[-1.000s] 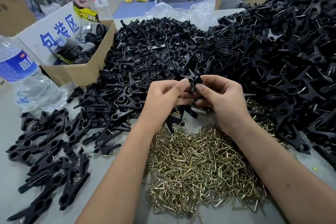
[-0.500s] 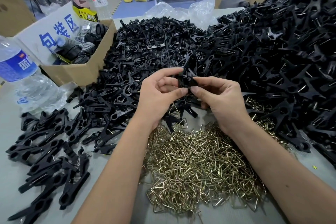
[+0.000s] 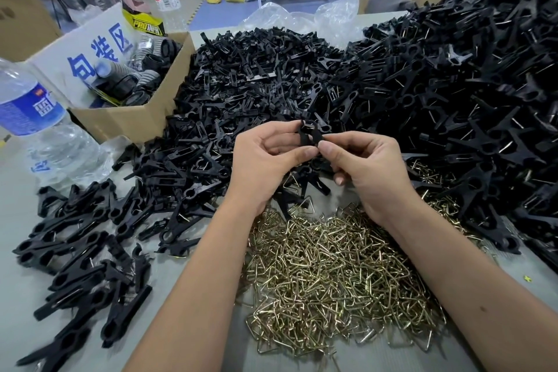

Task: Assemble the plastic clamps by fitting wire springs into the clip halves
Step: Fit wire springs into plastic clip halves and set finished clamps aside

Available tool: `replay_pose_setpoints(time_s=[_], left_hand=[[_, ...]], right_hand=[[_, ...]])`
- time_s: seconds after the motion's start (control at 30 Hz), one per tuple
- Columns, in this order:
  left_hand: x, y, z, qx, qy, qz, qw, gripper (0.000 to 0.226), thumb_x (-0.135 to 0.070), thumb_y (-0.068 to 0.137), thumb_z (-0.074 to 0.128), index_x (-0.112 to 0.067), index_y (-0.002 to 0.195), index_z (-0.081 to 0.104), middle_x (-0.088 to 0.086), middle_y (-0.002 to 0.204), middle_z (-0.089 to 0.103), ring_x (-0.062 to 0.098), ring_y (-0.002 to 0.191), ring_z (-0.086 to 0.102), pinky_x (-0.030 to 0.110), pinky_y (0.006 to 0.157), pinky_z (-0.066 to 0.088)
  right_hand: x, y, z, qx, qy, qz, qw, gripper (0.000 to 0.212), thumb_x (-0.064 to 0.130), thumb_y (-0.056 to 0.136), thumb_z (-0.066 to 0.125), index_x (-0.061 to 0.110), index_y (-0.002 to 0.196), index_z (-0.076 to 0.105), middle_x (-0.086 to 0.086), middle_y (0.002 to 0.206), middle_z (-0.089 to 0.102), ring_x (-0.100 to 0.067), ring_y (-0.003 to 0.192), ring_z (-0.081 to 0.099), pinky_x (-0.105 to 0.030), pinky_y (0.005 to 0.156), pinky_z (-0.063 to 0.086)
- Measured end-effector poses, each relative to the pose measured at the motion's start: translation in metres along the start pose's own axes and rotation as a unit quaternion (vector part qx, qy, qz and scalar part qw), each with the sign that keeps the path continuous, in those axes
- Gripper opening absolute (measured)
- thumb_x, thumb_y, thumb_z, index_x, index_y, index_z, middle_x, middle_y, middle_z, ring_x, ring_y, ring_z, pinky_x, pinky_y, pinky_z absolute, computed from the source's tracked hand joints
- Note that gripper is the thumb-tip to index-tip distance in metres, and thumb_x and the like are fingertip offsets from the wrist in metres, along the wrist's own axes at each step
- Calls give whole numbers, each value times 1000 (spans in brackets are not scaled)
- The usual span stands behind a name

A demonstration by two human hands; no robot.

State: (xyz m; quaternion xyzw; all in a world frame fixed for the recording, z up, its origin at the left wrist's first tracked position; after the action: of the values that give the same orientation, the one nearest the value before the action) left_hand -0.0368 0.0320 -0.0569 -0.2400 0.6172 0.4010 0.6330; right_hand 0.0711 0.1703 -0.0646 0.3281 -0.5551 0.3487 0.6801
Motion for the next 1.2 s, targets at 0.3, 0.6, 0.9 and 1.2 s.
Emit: replay_pose_setpoints(time_s=[0.3,0.6,0.9,1.2], left_hand=[[-2,0,1,8,-16,4,1000,47,-8,62,89,-15,107,75,9,94,81,24,91,79,27,77,61],[0,1,-4,19,-17,-14,1000,24,1,87,76,-9,108,78,11,99,80,18,89,77,21,75,60],[-11,0,-18,107,-28,5,994,31,-9,78,82,-12,109,79,12,100,79,19,84,76,22,73,60],[-16,6,-47,-42,13,86,995,24,-3,80,85,-12,98,74,5,101,78,19,93,73,31,88,59]], right_hand=[[-2,1,1,2,-13,-4,1000,31,29,71,87,10,95,82,-4,66,71,-15,46,55,-21,47,47],[1,-1,3,23,0,12,1000,10,10,84,81,7,93,79,2,62,69,-10,43,51,-18,43,45],[12,-3,4,86,-58,9,995,18,27,84,81,10,93,81,-9,67,67,-14,49,51,-21,43,44],[16,-17,30,248,-544,-170,784,13,34,84,85,30,94,78,19,92,58,-2,86,61,-33,81,58]])
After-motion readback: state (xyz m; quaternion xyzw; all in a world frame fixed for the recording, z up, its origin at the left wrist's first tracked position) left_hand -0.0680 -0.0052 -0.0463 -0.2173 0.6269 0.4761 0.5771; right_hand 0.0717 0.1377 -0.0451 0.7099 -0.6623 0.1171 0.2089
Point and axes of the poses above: each hand's wrist, its own y-axis towards the middle knuckle, its own z-axis out of the palm, x = y × z, the point moved 5 cm from there along y, towards the middle knuckle
